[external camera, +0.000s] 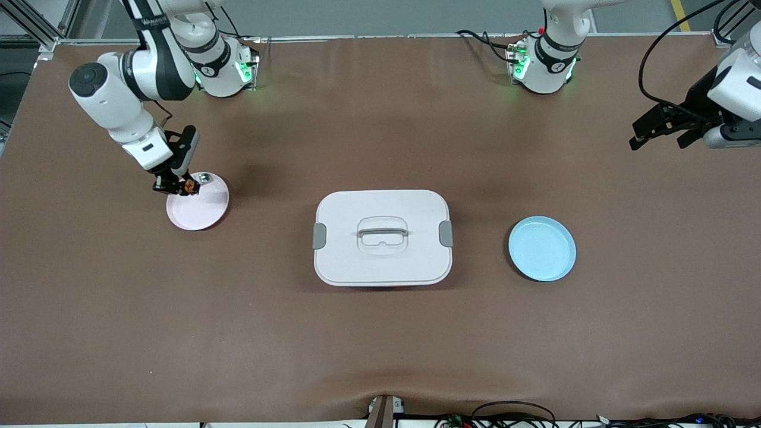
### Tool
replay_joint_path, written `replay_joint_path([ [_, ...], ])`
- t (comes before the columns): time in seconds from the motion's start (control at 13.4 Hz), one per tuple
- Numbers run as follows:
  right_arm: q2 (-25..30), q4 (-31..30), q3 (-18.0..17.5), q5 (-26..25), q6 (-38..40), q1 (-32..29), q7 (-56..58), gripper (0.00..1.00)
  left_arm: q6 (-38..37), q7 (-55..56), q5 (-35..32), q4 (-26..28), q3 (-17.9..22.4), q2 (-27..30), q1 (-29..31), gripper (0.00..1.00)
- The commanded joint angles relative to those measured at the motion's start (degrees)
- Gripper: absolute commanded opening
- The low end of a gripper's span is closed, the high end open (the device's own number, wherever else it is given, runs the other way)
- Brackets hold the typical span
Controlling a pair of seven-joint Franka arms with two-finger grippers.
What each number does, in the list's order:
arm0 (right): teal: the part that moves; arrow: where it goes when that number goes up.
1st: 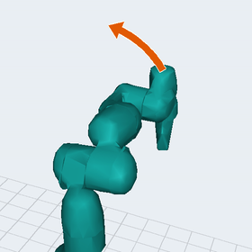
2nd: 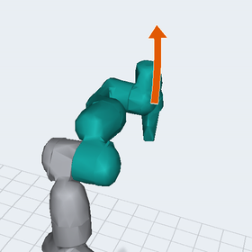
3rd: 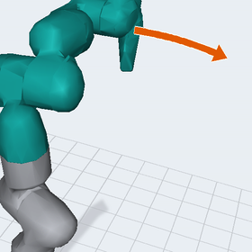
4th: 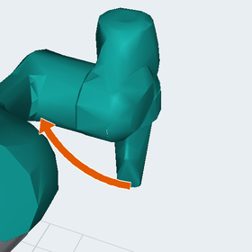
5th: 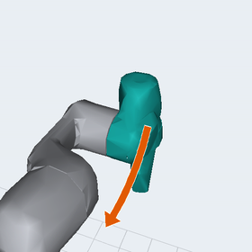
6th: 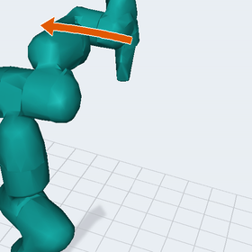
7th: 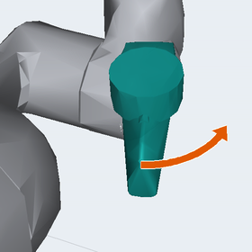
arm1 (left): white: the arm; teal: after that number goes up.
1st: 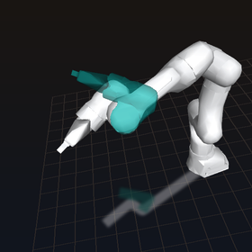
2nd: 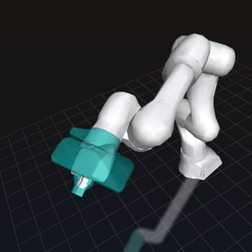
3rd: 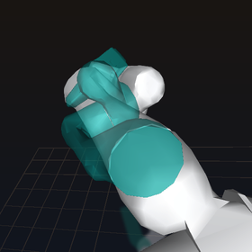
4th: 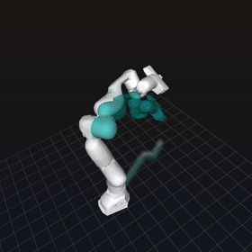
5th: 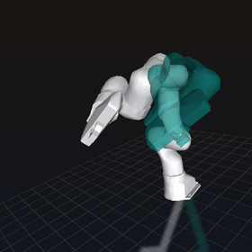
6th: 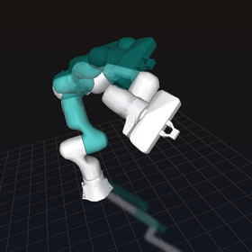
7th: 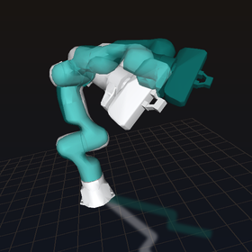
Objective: Transfer orange switch to right arm and place
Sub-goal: 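Move the switch over the pink plate while the left gripper retracts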
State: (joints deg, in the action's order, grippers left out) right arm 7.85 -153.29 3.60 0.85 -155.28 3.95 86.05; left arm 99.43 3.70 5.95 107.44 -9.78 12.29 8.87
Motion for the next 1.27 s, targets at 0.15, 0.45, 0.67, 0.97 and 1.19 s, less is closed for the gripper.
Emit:
replay_joint_path([
  [0.15, -8.3, -3.7, -0.9, -0.9, -15.0, -2.0, 1.8, 0.0, 0.8, -0.5, -0.9, -9.5, -0.7, -5.9, 0.8, 1.0],
  [0.45, -14.2, -3.6, -1.0, -0.8, -21.5, -1.9, 1.6, 0.0, 0.0, -0.4, -2.6, -13.7, -0.5, -9.1, 0.7, 1.0],
  [0.67, -17.5, -3.5, -1.1, -0.8, -25.5, -1.9, 1.5, 0.0, -0.6, -0.3, -4.5, -13.7, -0.4, -9.6, 0.9, 1.0],
  [0.97, -18.4, -3.4, -1.1, -0.7, -25.6, -1.8, 1.1, 0.0, -1.4, -0.2, -4.5, -13.7, -0.1, -9.6, 0.8, 1.0],
  [1.19, -18.5, -3.3, -1.1, -0.7, -25.6, -1.8, 1.0, 0.0, -1.7, -0.2, -4.6, -13.9, -0.1, -9.6, 0.9, 1.0],
])
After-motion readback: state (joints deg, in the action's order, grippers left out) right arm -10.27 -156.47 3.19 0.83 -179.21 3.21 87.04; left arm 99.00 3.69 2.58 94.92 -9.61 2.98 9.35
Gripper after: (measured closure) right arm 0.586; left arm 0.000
